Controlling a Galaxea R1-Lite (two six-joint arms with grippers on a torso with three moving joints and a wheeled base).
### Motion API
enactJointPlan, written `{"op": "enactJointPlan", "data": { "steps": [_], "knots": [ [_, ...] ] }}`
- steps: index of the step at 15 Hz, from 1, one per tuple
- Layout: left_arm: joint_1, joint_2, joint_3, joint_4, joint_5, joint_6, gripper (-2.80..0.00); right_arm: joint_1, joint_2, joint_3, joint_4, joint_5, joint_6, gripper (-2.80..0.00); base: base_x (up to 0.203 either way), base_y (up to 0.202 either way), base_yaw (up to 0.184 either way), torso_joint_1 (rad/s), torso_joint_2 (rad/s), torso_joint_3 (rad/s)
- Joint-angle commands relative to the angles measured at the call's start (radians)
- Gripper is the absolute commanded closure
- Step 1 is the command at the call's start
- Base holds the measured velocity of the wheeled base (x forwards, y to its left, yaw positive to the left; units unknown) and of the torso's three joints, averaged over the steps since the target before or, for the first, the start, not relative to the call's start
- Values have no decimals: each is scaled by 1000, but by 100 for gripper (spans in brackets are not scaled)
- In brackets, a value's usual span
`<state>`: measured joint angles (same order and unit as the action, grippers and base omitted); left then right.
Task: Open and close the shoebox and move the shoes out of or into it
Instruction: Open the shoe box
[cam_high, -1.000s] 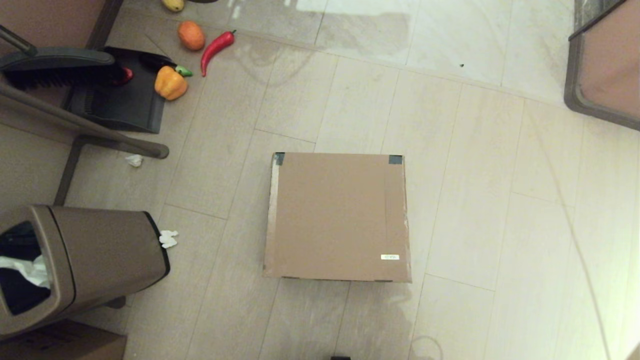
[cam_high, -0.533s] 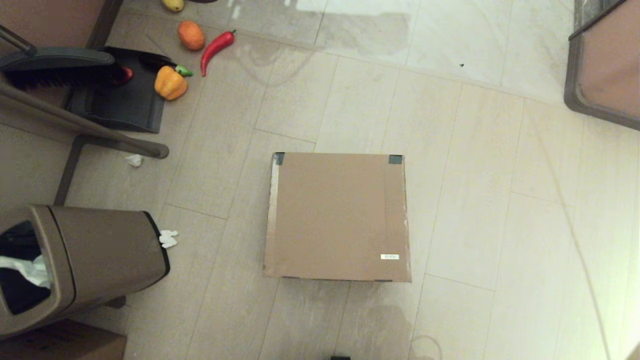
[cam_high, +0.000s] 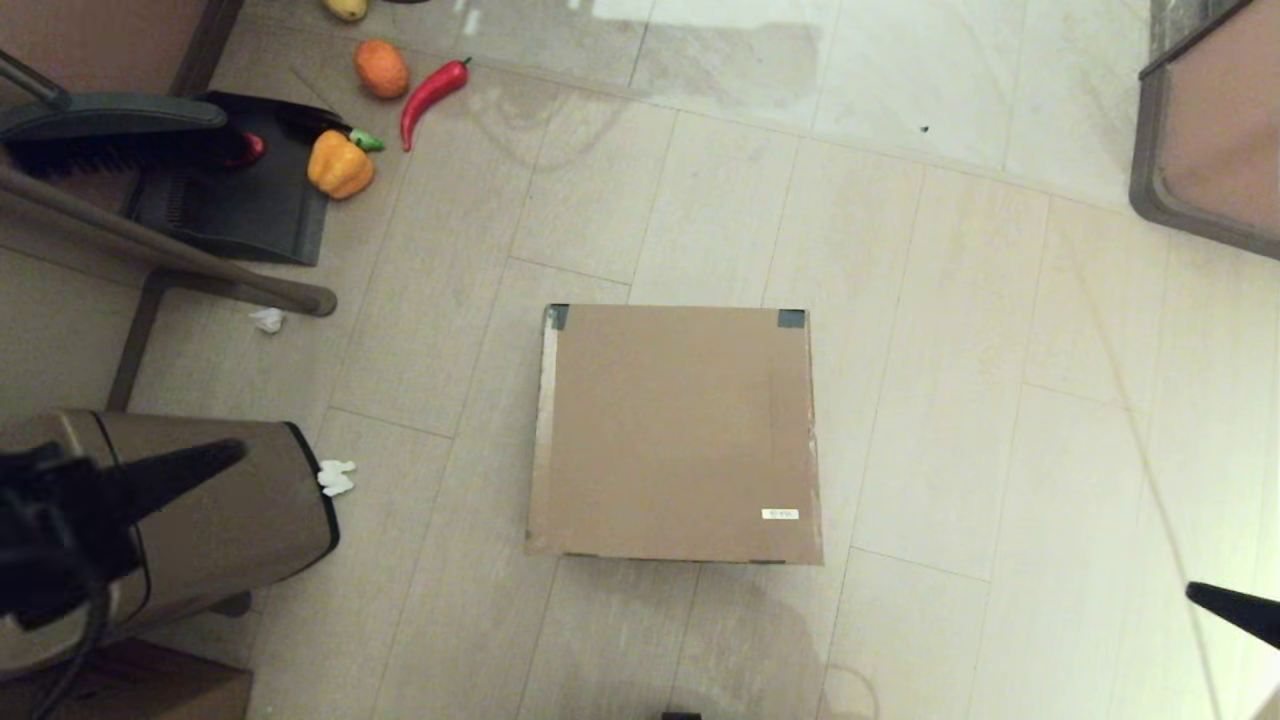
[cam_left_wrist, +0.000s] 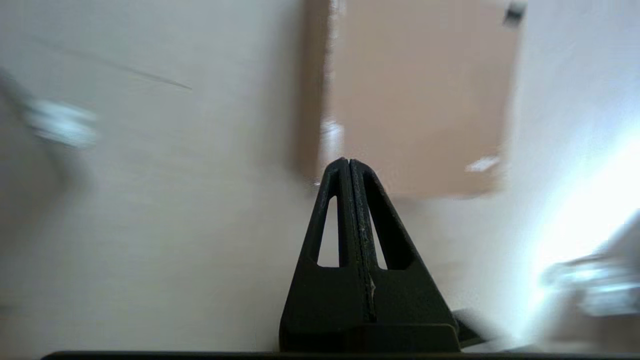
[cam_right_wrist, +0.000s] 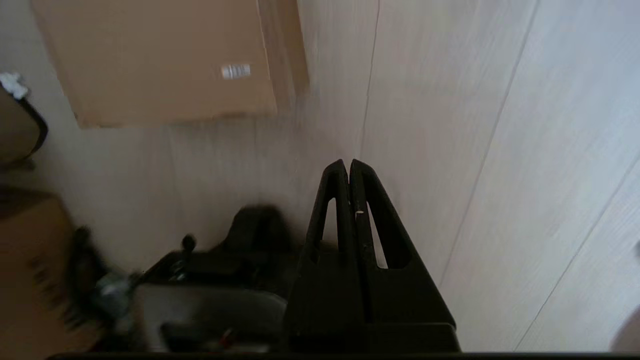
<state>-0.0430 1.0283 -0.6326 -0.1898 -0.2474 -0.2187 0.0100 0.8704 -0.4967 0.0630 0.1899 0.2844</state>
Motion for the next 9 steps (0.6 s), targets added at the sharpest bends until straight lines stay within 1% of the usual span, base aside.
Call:
{"op": "enactJointPlan", "data": {
  "steps": [1,2,3,4,5,7,8,9],
  "knots": [
    [-58,262,-40,-40,-26,-109,0,1,248,-20,-21,27,29,0,0,0,0,0,0,0],
    [-130,283,-18,-56,-35,-133,0,-1,335,-19,-87,58,49,0,0,0,0,0,0,0],
    [-190,298,18,-66,-41,-147,0,-1,418,-16,-182,80,69,0,0,0,0,0,0,0],
    [-235,343,49,-75,-42,-155,0,0,496,-7,-281,96,85,0,0,0,0,0,0,0],
    [-263,384,71,-98,-42,-158,0,1,559,5,-357,107,95,0,0,0,0,0,0,0],
    [-275,526,83,-217,-42,-160,0,8,707,28,-517,115,107,0,0,0,0,0,0,0],
    [-275,606,88,-310,-40,-158,0,12,755,40,-638,116,121,0,0,0,0,0,0,0],
    [-275,685,87,-405,-32,-151,0,15,783,45,-705,122,146,0,0,0,0,0,0,0]
  ]
}}
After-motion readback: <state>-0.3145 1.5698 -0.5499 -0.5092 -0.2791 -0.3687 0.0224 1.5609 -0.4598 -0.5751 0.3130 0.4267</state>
